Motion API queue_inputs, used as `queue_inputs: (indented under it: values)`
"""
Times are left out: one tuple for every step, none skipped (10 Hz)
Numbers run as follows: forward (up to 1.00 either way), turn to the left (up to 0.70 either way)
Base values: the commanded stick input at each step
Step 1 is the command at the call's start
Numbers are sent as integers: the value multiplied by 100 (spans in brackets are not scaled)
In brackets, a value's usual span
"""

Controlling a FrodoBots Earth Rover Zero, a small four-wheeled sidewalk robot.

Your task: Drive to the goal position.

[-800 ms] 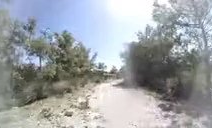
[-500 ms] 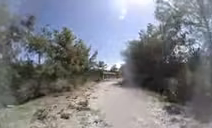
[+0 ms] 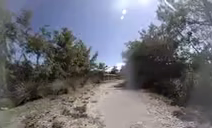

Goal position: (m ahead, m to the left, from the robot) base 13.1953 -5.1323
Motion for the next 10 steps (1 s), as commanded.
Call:
queue_inputs:
  values:
    - [45, 0]
    - [45, 0]
    - [45, 0]
    - [45, 0]
    - [45, 0]
    - [45, 0]
    - [45, 0]
    - [45, 0]
    - [45, 0]
    - [45, 0]
